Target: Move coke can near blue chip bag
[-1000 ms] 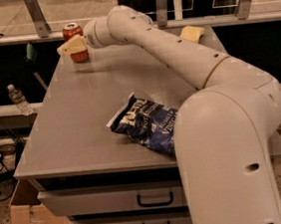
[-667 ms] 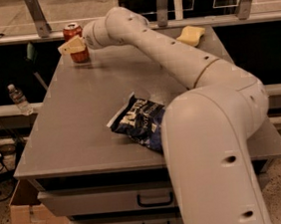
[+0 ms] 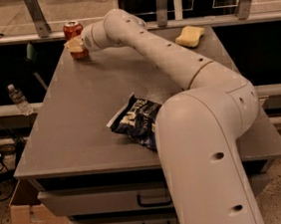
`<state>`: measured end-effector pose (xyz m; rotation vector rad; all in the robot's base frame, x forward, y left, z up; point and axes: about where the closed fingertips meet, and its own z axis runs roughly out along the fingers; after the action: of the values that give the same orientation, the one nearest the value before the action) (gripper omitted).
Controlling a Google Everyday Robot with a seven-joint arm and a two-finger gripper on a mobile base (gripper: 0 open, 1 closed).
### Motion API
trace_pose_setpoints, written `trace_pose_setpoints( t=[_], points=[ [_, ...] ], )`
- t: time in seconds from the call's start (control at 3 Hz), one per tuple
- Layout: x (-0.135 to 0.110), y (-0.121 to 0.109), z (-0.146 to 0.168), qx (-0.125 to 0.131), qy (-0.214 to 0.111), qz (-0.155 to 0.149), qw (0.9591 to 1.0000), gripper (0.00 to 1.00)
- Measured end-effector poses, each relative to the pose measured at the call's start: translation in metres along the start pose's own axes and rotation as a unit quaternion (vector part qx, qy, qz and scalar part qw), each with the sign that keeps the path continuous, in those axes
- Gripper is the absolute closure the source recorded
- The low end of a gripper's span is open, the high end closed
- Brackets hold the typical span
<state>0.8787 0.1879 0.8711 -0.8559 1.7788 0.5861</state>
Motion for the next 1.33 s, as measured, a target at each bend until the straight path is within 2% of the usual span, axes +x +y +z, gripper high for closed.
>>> trace_pose_setpoints(
  t=[0.33,0.67,1.0,1.33],
  points=[
    [-0.005,0.0,-0.005,0.001,-0.008,0.003,1.0,0.86],
    [-0.03,-0.002,-0.026,0.009,-0.034,-0.012,0.9993,1.0],
    [-0.065,0.003,-0.063,0.021,-0.052,-0.038,0.9977,1.0],
    [-0.065,0.003,-0.063,0.02,-0.052,-0.038,0.9977,1.0]
  ],
)
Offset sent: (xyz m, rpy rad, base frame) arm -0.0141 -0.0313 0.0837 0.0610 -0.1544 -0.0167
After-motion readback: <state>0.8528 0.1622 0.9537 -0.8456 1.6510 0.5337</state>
